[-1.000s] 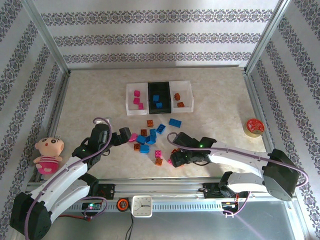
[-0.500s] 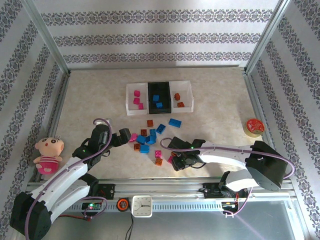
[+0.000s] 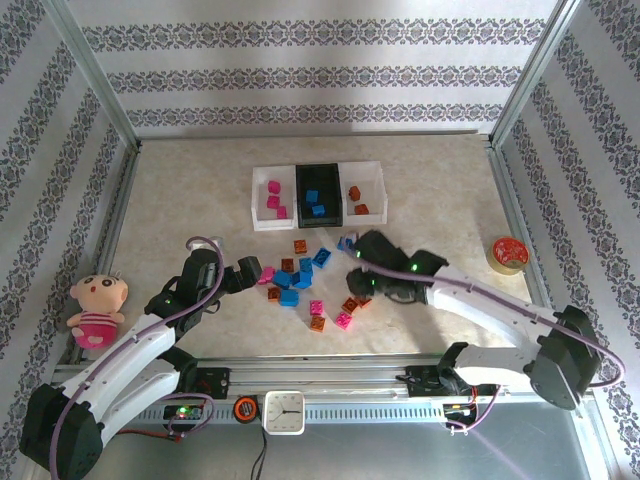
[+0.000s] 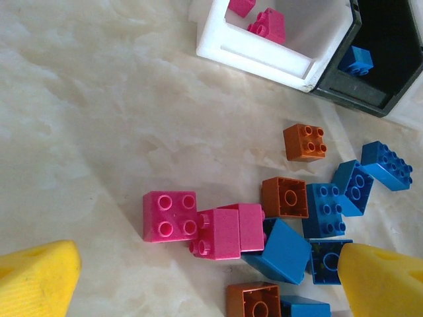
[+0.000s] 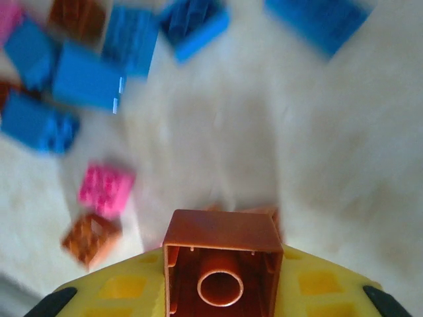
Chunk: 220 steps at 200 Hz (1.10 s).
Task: Sort the legos into containers by color
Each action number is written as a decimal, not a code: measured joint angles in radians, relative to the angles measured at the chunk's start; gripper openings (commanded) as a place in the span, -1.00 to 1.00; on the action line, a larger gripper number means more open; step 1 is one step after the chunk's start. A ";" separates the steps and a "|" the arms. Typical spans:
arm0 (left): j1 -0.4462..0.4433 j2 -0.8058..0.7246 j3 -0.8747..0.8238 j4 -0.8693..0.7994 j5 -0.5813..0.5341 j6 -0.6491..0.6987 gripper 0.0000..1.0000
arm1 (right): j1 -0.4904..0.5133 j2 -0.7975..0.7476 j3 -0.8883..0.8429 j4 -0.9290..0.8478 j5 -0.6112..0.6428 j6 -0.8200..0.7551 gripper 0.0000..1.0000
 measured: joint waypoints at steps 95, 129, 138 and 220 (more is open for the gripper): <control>0.000 -0.004 0.000 0.003 -0.002 0.000 0.99 | -0.335 0.697 0.572 0.195 0.068 -0.039 -0.27; 0.000 -0.004 0.000 0.004 0.001 -0.001 0.99 | -0.360 0.798 0.661 0.183 0.084 -0.031 0.30; 0.000 -0.004 0.000 0.004 0.001 -0.001 0.99 | -0.364 0.805 0.675 0.179 0.085 -0.030 0.36; 0.000 -0.028 0.000 0.003 0.000 0.000 0.99 | -0.287 0.483 0.393 0.202 0.070 -0.017 0.53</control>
